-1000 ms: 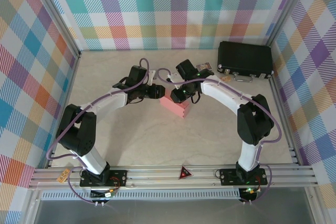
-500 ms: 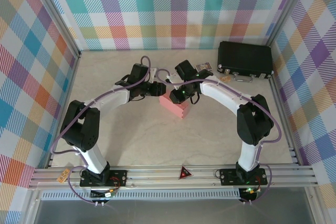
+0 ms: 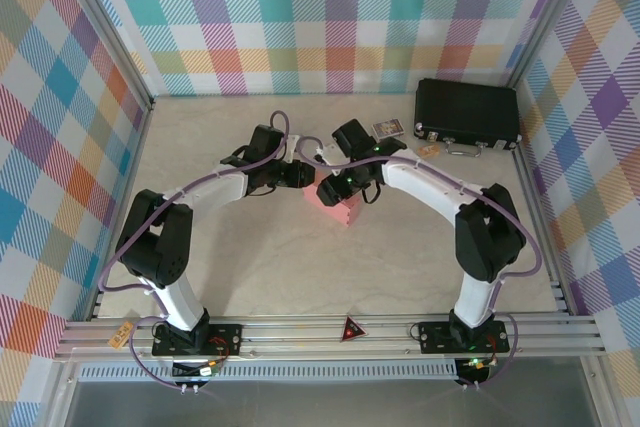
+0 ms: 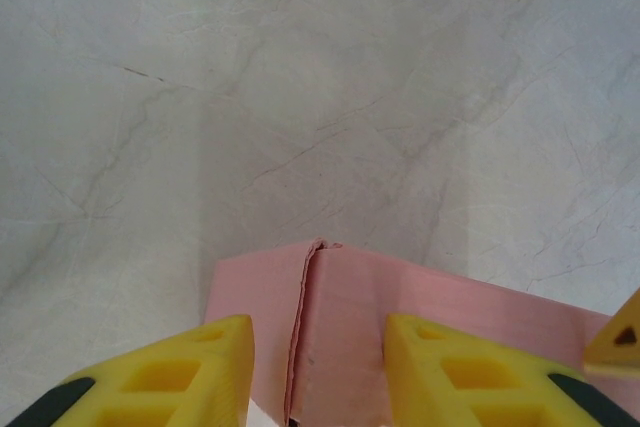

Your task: Fold the paper box

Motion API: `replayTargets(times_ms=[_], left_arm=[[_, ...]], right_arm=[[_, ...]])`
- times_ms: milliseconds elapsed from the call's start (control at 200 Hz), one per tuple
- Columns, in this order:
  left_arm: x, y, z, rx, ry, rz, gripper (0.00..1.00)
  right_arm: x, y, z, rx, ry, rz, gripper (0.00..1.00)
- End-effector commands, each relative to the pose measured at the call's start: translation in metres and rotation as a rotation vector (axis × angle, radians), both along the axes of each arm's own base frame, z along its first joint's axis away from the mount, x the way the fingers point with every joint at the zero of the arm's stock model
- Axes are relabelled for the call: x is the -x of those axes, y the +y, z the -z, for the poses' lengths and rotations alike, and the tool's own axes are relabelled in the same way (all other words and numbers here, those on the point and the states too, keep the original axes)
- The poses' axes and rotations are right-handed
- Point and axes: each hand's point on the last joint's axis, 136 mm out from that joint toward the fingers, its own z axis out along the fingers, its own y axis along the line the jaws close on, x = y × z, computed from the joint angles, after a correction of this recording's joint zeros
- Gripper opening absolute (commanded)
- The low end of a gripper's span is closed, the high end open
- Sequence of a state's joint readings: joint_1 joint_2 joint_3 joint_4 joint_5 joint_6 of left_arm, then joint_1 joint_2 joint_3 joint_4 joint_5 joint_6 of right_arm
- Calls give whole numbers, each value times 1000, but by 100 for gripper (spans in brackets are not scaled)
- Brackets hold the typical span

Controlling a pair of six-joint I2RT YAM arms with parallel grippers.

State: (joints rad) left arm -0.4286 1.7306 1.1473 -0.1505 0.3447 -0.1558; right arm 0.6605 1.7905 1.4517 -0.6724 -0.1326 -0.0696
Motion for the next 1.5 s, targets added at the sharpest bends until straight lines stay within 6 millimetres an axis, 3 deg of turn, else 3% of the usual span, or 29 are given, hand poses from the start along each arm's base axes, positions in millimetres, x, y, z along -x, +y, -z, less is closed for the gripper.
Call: replayTargets(times_ms=[0, 190, 570, 785, 975, 1080, 1205, 1495], left_arm=[[20, 18, 30, -77, 87, -1, 38], [23, 18, 32, -71, 88, 3, 37], [23, 17, 30, -63, 83, 7, 37], [24, 14, 25, -43, 75, 14, 38], [22, 14, -10, -6, -9, 4, 49], [23, 24, -36, -3, -92, -36, 57], [29, 47, -52, -37, -160, -127, 63], [47, 103, -46, -133, -197, -371, 64]], right_arm=[[-11, -14, -9, 58, -96, 33, 59], [-10, -18, 3, 112, -124, -47, 67], [4, -8, 34, 158, -47, -135, 65], [-1, -12, 52, 220, -45, -111, 55], [-13, -17, 52, 308, -179, -91, 41], [-26, -21, 46, 356, -284, -59, 35], [-42, -27, 35, 422, -435, -18, 35], [-51, -10, 38, 610, -796, -82, 35]])
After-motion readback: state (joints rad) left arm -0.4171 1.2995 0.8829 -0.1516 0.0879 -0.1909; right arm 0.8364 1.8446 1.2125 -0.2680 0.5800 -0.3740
